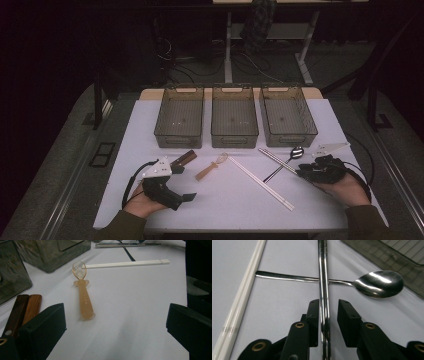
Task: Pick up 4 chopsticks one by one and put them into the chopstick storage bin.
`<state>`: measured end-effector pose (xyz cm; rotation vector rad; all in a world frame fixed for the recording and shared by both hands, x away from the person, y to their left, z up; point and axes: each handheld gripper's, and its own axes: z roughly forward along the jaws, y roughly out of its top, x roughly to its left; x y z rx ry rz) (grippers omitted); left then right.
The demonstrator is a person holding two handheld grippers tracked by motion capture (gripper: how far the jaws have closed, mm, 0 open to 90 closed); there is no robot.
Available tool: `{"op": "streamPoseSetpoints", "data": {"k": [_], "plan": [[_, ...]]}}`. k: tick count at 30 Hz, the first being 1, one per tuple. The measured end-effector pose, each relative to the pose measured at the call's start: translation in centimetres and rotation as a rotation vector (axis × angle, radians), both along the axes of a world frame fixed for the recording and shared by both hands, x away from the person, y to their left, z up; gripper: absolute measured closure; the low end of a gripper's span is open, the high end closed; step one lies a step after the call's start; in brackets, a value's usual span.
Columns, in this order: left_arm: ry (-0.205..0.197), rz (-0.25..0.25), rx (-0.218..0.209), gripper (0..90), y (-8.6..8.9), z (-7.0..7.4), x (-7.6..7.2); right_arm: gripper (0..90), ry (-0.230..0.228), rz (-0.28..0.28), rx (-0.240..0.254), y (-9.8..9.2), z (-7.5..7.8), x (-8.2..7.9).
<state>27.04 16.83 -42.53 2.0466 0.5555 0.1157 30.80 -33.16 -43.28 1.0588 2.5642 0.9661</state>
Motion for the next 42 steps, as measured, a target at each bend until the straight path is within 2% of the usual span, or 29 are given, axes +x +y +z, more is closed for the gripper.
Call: {"op": "streamPoseSetpoints", "data": {"k": [3,14,31,42], "plan": [[0.0,-0.001,0.0,1.0,-0.04,-0.01,-0.02,76.7,-0.007,-0.016,0.009,-0.37,0.16,0.04],[0.001,-0.002,0.0,1.0,-0.04,-0.01,-0.02,81.5,0.017,0.002,-0.013,-0.19,-0.19,0.22],[0.0,-0.004,0.003,1.1,-0.06,-0.03,-0.01,82.3,0.023,0.008,-0.033,-0.23,-0.38,0.27],[0.0,-0.008,0.005,1.0,-0.08,-0.03,-0.02,82.2,0.014,0.015,-0.075,-0.12,-0.74,0.33]]}}
